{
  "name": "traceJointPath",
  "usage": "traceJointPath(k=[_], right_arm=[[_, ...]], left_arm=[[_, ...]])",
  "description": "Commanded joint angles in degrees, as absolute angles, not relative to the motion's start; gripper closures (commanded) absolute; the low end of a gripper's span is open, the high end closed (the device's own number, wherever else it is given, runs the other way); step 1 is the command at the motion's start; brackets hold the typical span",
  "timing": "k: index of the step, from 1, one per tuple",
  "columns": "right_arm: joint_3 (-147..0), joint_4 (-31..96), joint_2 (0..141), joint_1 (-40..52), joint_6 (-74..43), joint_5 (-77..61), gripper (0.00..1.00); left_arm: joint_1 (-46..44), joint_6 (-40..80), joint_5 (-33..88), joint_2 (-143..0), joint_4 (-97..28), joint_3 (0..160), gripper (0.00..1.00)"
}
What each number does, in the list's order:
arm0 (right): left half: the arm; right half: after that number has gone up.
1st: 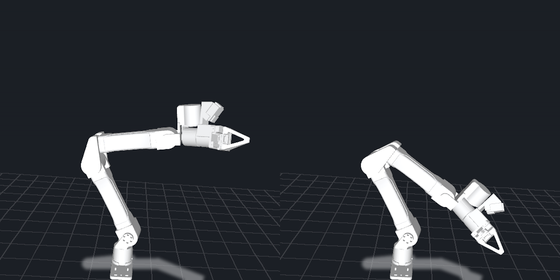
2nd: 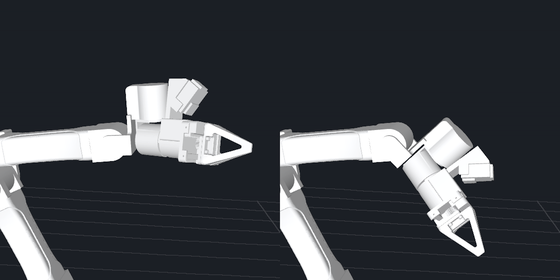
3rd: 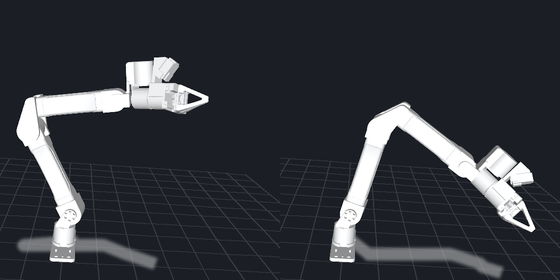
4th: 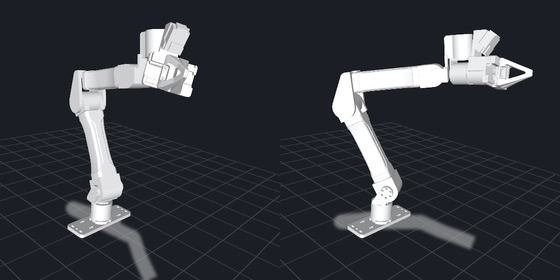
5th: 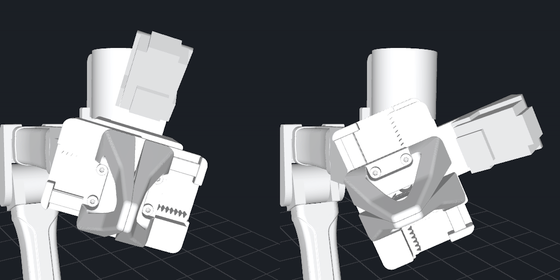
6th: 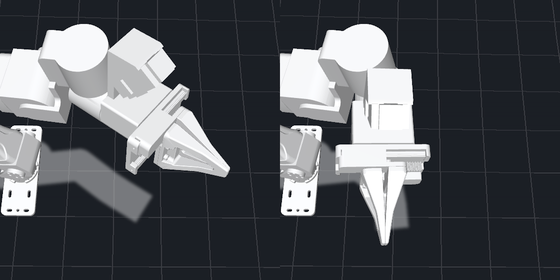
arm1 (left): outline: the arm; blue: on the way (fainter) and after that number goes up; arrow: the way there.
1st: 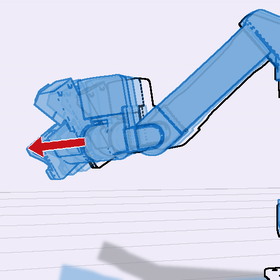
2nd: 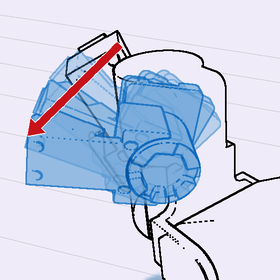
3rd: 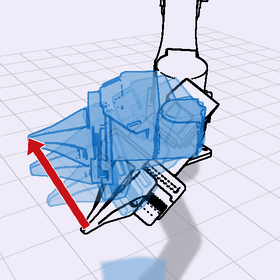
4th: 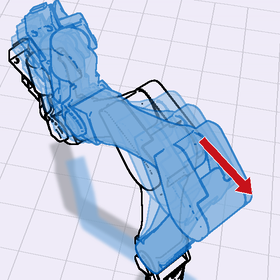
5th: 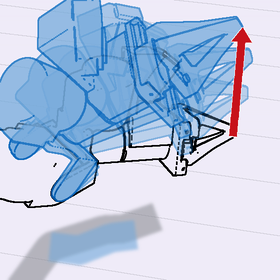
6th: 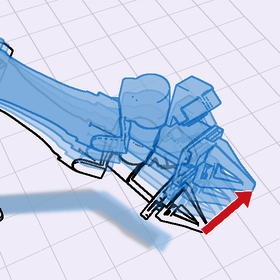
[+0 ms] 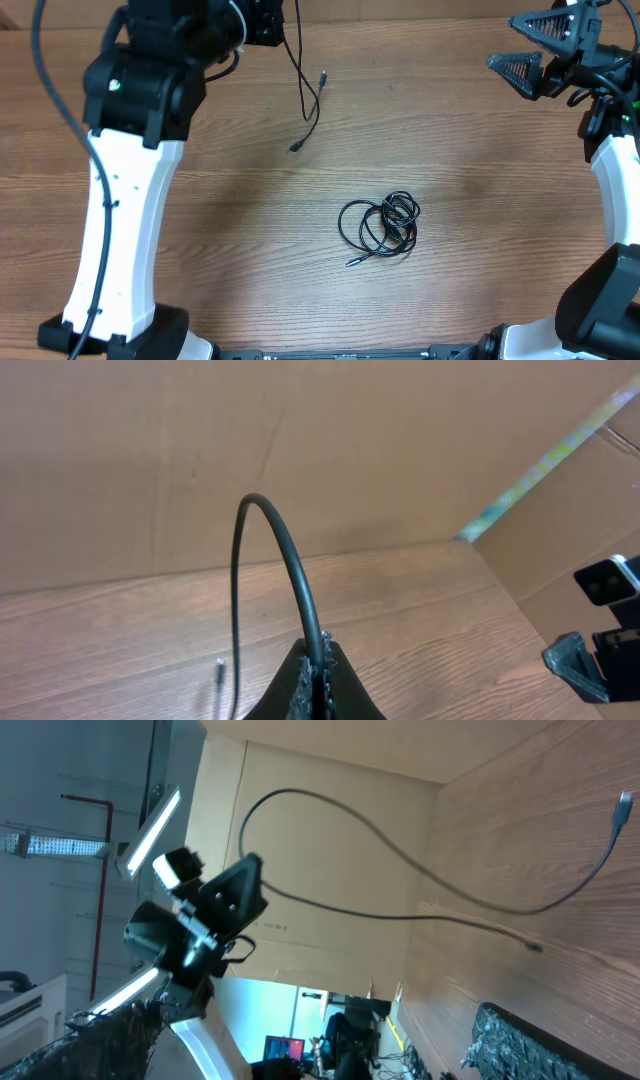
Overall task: Untangle cables
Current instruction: 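Carry the separated cable with the left gripper to the upper-left table area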
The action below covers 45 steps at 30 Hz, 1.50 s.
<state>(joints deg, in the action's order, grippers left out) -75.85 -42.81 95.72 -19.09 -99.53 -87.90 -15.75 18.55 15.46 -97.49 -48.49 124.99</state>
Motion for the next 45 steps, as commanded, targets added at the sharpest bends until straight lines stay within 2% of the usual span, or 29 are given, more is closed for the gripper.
traceJointPath(k=[1,7,15,23,31,38,45], right_arm=[[-76.8,-43.2,94.2,-19.1,-98.4,-89.9,0.00],[-76.8,-43.2,94.2,-19.1,-96.9,-89.9,0.00],[-76.8,-43.2,94.2,-19.1,-97.0,-89.9,0.00],[-76.8,-43.2,94.2,-19.1,-97.0,-89.9,0.00],[-76.8,-43.2,94.2,-19.1,-96.9,-89.9,0.00],[-76.8,-43.2,94.2,-19.1,-96.9,-89.8,0.00],[-76.8,-43.2,94.2,-19.1,-96.9,-89.8,0.00]], left_arm=[[-14.6,20.0,16.6,-100.2,-47.9,125.8,0.96],[-9.2,23.0,17.3,-103.7,-48.1,125.8,0.96],[-1.1,23.2,30.7,-109.2,-46.0,125.8,0.96],[6.1,23.1,30.9,-113.4,-47.1,125.8,0.96],[14.0,22.0,23.3,-115.4,-51.3,125.8,0.96],[19.6,14.3,16.9,-115.8,-53.4,125.8,0.96],[23.1,12.5,1.2,-117.6,-56.8,125.8,0.95]])
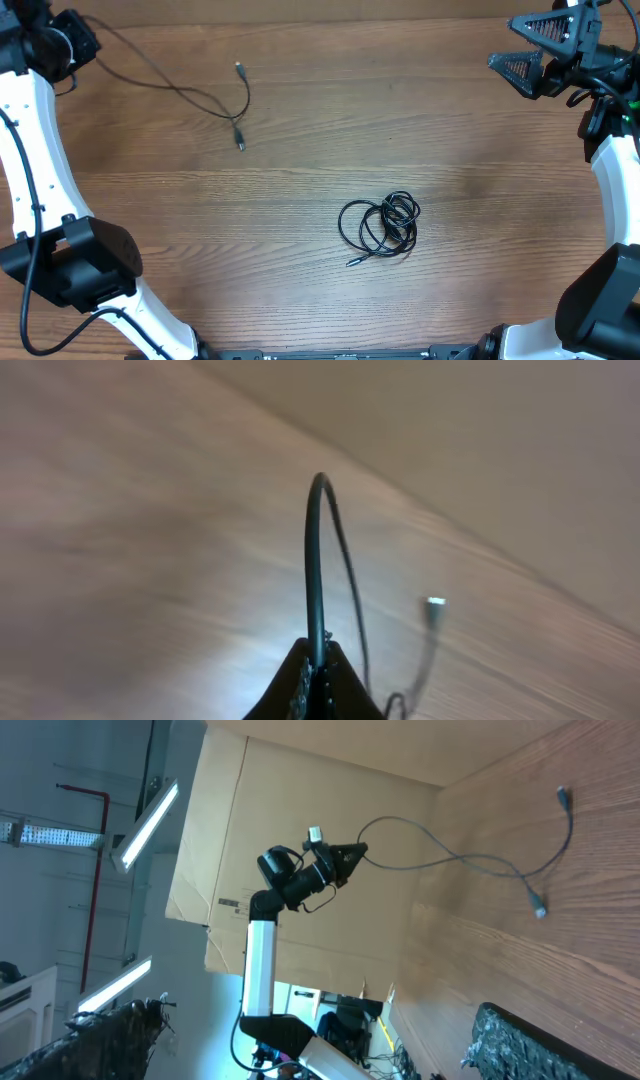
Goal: Untangle cables
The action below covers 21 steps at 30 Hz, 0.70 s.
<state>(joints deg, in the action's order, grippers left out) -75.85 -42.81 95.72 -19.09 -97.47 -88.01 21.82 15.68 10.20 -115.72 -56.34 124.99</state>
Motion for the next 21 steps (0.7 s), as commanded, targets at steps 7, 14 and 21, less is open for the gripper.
traceJointPath(k=[7,14,21], right_arm=[[-76.8,-43.2,94.2,-19.1,-96.9,-89.9,0.00],[-76.8,-43.2,94.2,-19.1,-96.9,-89.7,0.00],[-76.8,-43.2,94.3,-19.1,-94.4,-89.7,0.00]], left_arm=[[26.2,11.7,1.1,-121.5,-58.5,125.7,0.45],[27.6,11.8,1.3,-122.4,-59.0,125.7,0.05],[26.6,11.8,1.5,-123.2,-62.4,124.8,0.06]])
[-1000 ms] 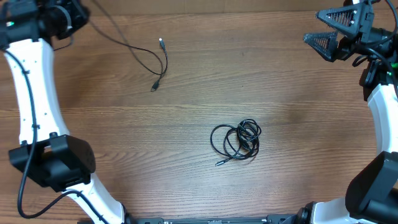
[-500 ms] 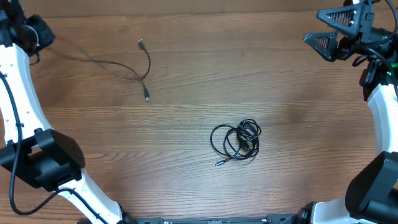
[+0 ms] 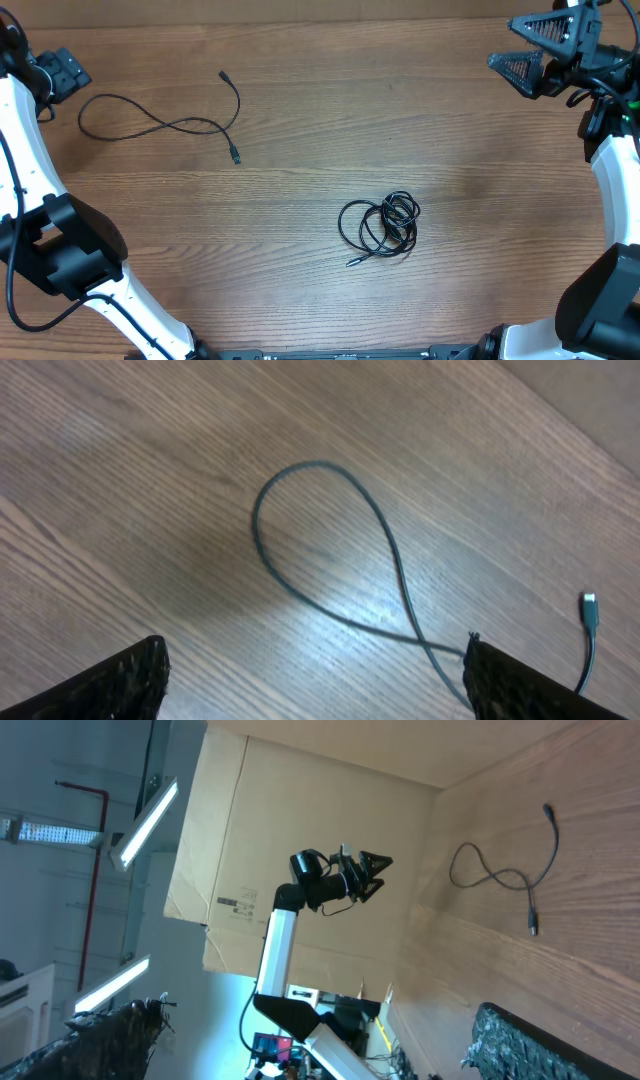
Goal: Untangle cables
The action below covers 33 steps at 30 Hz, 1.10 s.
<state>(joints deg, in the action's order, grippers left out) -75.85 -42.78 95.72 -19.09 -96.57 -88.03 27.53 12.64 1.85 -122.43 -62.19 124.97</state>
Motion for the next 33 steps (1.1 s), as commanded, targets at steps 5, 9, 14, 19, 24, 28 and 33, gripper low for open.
traceJointPath(k=[5,9,14,19,24,28,33], right_arm=[[-76.8,-43.2,94.3,-19.1,-94.4,-89.9,0.00],[-76.8,-43.2,94.3,-19.1,-94.4,-89.9,0.00],[-76.8,-43.2,94.3,-19.1,-94.4,-89.9,0.00],[-76.8,-43.2,94.3,-19.0,-94.4,-89.9,0.00],[-76.8,-43.2,94.3,-19.0,-94.4,-89.3,0.00],[-76.8,-43.2,94.3,-19.0,-94.4,-88.1,0.00],[-76.8,-43.2,94.3,-19.0,-94.4,-88.0,0.00]], left_arm=[[25.1,11.7,1.2,-126.3,-62.8,123.7,0.08],[24.7,10.2,-1.0,-129.2,-61.6,123.7,0.09],[24.8,10.0,-5.3,-133.1,-59.3,123.7,0.09],[25.3,10.0,-5.8,-137.3,-56.9,123.7,0.11],[26.2,10.3,-5.7,-140.8,-55.9,123.7,0.14],[27.3,10.3,-5.8,-143.2,-55.5,123.7,0.16],[28.6,10.3,-5.8,-144.1,-54.7,123.7,0.19]])
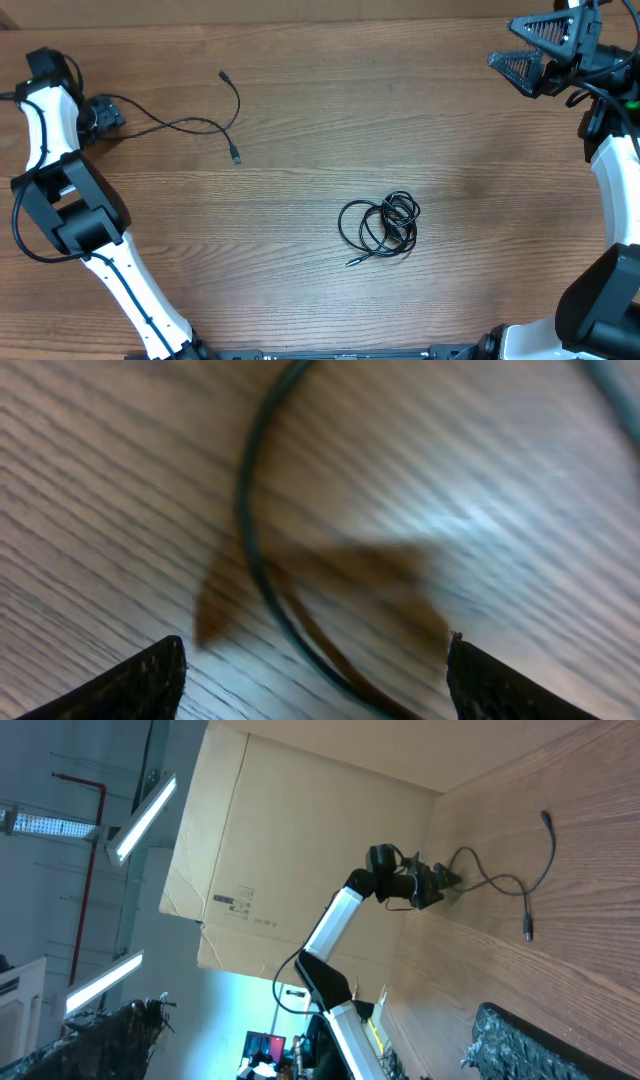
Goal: Untangle cables
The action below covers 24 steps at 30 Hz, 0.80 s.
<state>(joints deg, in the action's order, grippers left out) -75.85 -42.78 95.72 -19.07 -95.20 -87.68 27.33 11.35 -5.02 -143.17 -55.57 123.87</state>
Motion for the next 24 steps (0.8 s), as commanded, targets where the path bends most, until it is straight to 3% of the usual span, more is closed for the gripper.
traceJointPath(k=[1,8,11,14,24], right_arm=[[-76.8,-43.2,94.3,-18.9,-94.4,-88.0,0.00],[-76.8,-43.2,94.3,-18.7,-94.4,-88.0,0.00],[-76.8,-43.2,94.3,-18.6,-94.4,-87.9,0.00],[-76.8,-43.2,94.3,-18.6,-94.4,-87.9,0.00],[-76.8,-43.2,94.3,-18.6,-94.4,-87.5,0.00]], left_arm=[[28.9,10.3,-5.8,-144.1,-54.4,123.7,0.20],[30.8,10.3,-5.8,-144.1,-52.9,123.5,0.46],[31.6,10.3,-5.7,-144.1,-52.4,123.5,0.67],[32.5,10.8,-5.8,-144.1,-52.2,123.5,0.96],[36.4,13.8,-5.8,-140.5,-52.4,126.1,0.96]])
